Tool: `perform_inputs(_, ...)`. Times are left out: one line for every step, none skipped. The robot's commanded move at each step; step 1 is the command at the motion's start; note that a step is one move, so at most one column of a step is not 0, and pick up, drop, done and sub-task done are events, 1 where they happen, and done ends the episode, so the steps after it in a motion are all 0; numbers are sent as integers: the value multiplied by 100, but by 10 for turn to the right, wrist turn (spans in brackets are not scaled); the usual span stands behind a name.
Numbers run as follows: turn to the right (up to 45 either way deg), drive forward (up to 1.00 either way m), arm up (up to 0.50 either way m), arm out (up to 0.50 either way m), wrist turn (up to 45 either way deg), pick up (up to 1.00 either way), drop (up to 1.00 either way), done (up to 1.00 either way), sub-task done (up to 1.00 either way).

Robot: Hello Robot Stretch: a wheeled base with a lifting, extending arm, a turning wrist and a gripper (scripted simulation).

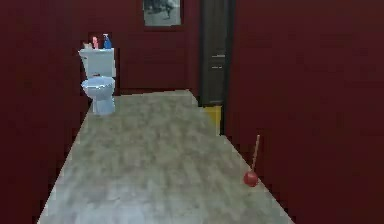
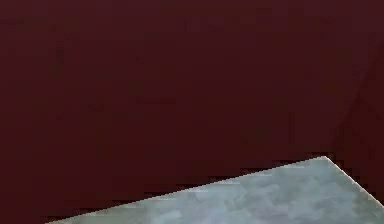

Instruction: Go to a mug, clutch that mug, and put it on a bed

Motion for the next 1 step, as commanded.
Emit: perform_inputs(0,100,0,0,0,0,0,0,0)
